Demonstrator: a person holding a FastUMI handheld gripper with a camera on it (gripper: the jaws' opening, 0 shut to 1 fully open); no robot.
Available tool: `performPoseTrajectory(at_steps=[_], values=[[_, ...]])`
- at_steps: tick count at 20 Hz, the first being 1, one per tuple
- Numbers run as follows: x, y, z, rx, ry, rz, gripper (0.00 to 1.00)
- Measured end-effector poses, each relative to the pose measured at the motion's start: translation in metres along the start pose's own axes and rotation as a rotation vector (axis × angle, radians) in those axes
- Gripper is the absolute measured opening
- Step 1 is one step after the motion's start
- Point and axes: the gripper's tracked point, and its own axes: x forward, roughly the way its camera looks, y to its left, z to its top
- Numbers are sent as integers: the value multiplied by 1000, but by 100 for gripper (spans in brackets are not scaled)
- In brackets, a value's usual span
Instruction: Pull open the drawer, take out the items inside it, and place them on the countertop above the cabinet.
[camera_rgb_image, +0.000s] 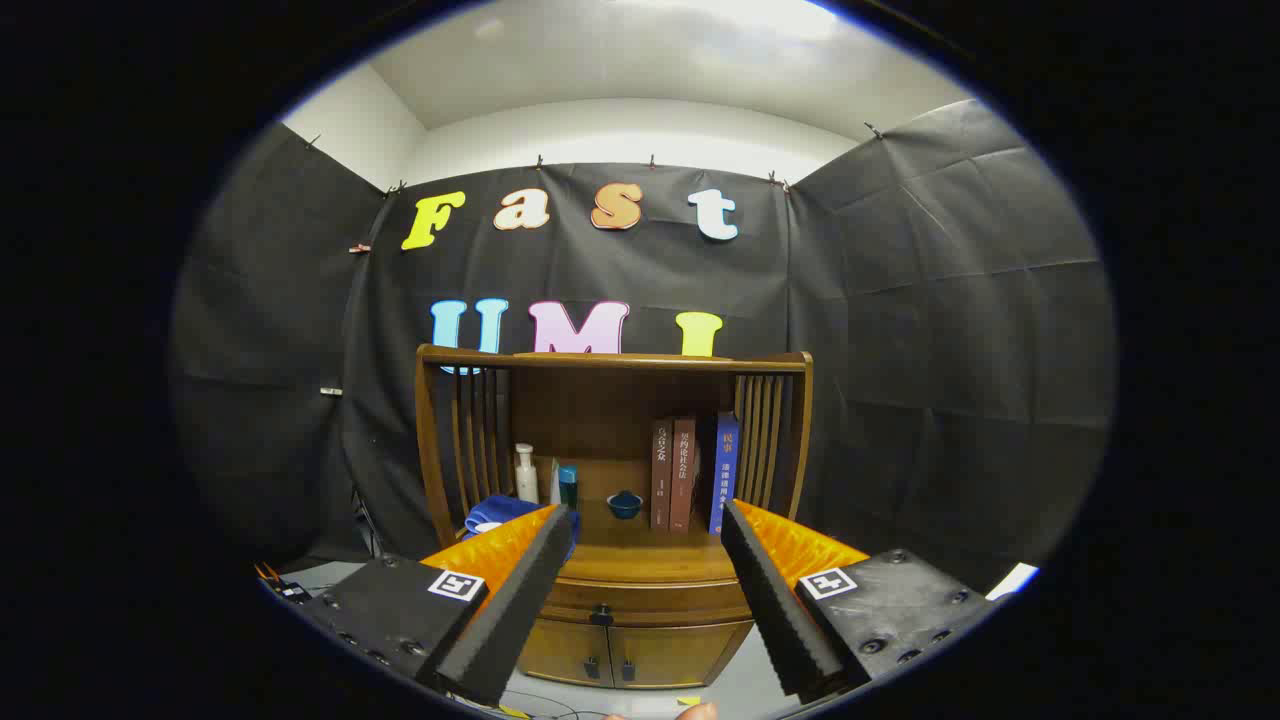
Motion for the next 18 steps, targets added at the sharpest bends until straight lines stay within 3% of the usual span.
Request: performPoseTrajectory(at_steps=[18], values=[[-1,0,0,-8,-7,-10,99]])
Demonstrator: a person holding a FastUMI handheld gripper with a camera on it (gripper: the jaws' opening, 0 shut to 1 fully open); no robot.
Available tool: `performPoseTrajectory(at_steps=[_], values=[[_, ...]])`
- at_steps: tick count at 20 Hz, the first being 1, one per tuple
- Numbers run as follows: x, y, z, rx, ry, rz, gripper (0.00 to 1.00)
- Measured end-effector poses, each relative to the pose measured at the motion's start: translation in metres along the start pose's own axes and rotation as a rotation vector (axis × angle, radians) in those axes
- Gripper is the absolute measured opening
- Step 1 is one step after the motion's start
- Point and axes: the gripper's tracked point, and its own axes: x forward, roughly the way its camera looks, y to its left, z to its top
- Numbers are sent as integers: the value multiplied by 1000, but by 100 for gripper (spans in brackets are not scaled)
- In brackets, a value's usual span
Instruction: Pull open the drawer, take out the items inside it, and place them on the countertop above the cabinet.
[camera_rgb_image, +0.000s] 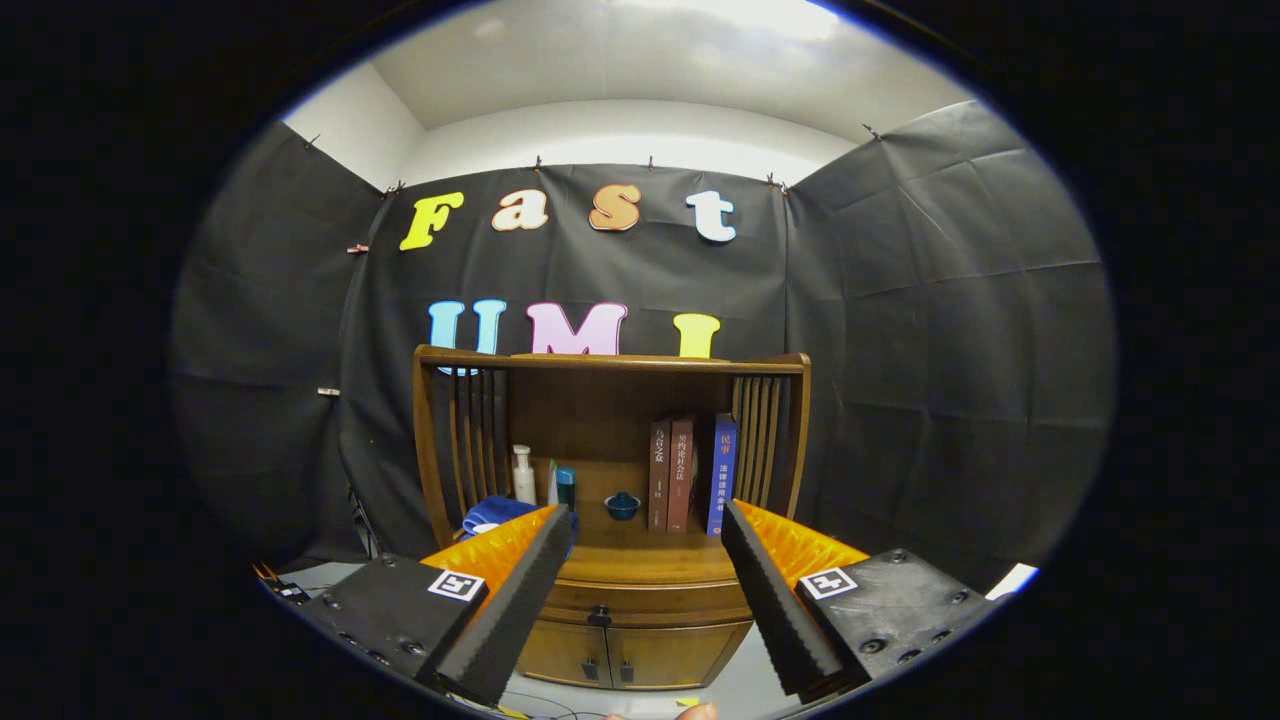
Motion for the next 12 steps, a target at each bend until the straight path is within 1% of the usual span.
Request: performPoseTrajectory(at_steps=[3,6,8,12], values=[[1,0,-3,-2,-6,-2,99],[5,4,-17,-3,-12,8,99],[10,7,-32,-6,-20,17,99],[25,10,-75,-30,-48,1,98]])
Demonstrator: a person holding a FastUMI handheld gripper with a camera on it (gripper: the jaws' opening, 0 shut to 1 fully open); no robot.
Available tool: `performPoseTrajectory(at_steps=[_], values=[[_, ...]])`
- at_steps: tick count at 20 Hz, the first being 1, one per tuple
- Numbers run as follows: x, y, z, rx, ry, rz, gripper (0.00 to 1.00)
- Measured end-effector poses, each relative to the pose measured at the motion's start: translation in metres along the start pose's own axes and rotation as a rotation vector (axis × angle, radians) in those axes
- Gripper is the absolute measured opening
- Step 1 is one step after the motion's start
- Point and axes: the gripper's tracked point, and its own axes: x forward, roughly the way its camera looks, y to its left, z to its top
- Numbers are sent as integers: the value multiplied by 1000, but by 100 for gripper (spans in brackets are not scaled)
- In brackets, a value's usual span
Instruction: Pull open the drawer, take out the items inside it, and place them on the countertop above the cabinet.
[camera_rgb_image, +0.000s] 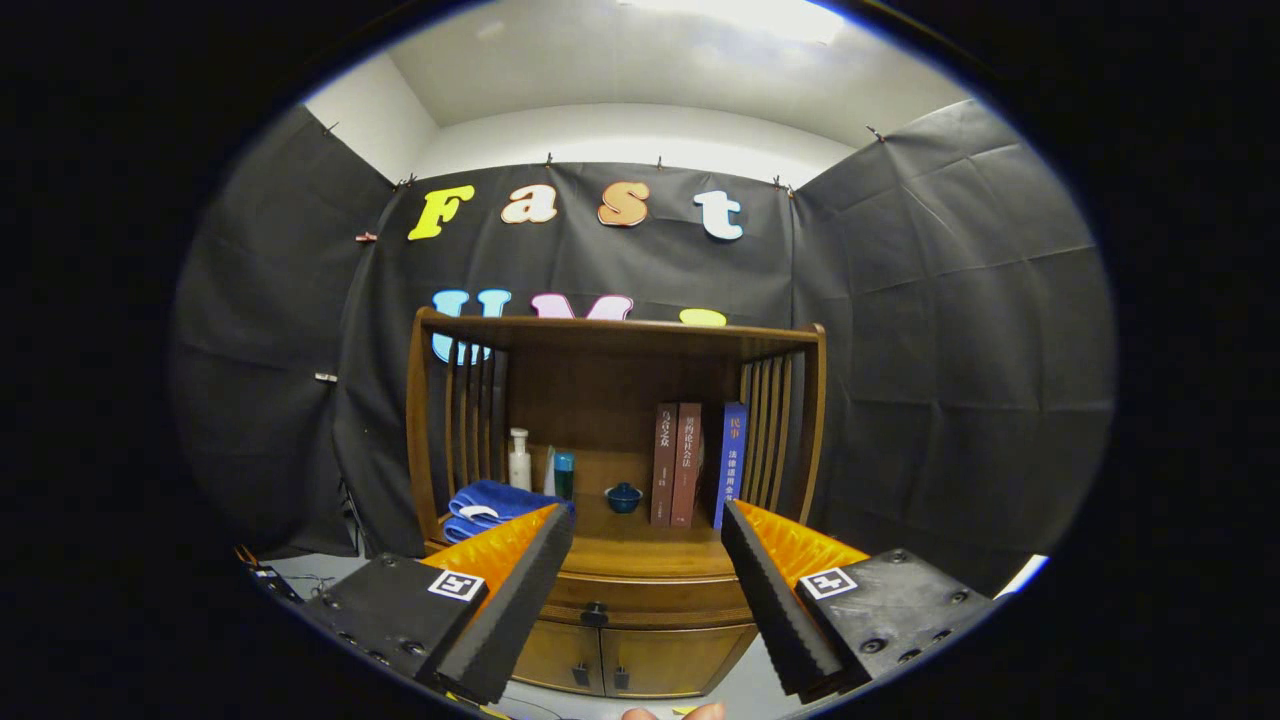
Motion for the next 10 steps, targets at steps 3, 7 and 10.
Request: performPoseTrajectory(at_steps=[3,7,10], values=[[9,-2,-39,-12,-12,-26,98],[23,1,-93,-8,-11,-30,99],[38,4,-138,-9,12,-33,99]])
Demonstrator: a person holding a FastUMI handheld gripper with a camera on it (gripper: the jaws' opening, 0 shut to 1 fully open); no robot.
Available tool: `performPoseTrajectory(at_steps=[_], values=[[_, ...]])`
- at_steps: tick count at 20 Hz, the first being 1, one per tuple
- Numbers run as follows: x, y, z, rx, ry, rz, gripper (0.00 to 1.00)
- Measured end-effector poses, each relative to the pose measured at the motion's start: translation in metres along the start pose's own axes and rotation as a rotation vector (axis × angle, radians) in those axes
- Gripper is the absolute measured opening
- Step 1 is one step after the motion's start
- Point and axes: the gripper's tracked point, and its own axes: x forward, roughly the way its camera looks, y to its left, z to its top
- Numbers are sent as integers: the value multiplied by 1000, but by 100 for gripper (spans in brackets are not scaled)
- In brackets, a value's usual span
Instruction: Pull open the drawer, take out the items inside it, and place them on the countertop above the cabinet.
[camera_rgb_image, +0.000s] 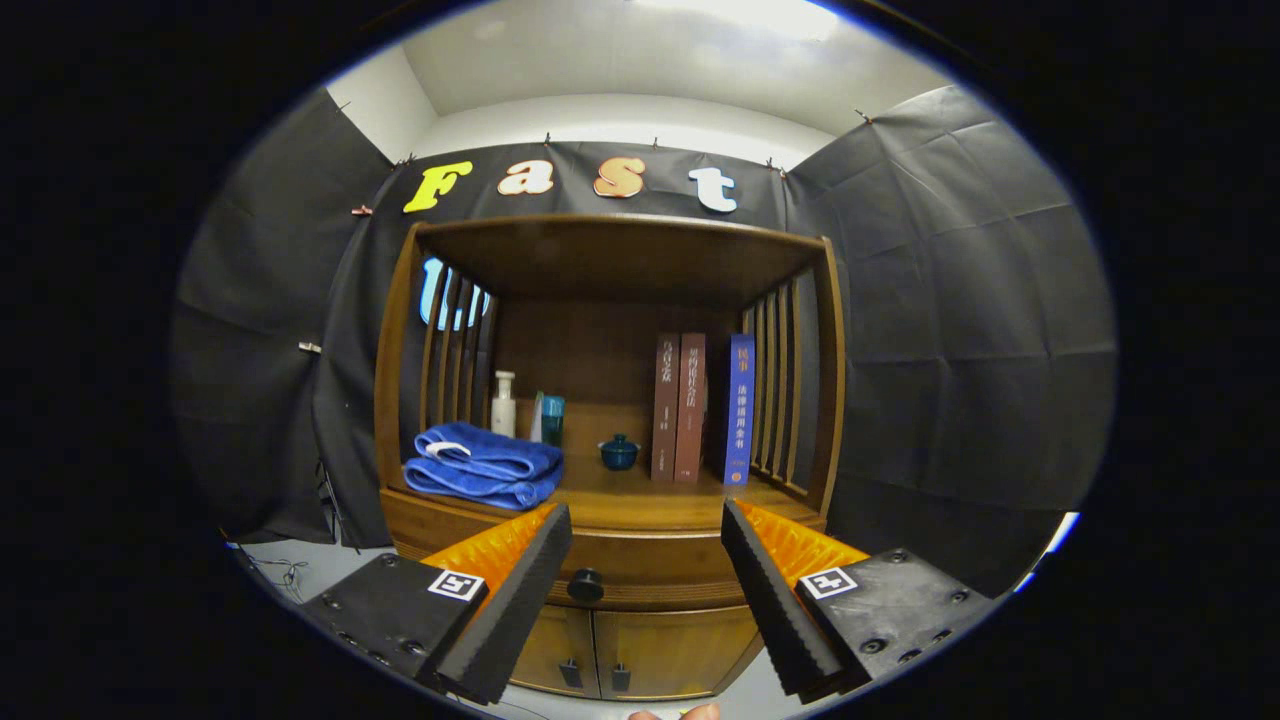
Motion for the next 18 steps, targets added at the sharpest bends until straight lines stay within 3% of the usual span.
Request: performPoseTrajectory(at_steps=[12,15,18], values=[[80,36,-122,19,149,41,99],[93,51,-149,30,190,50,92],[103,59,-165,27,226,59,70]])
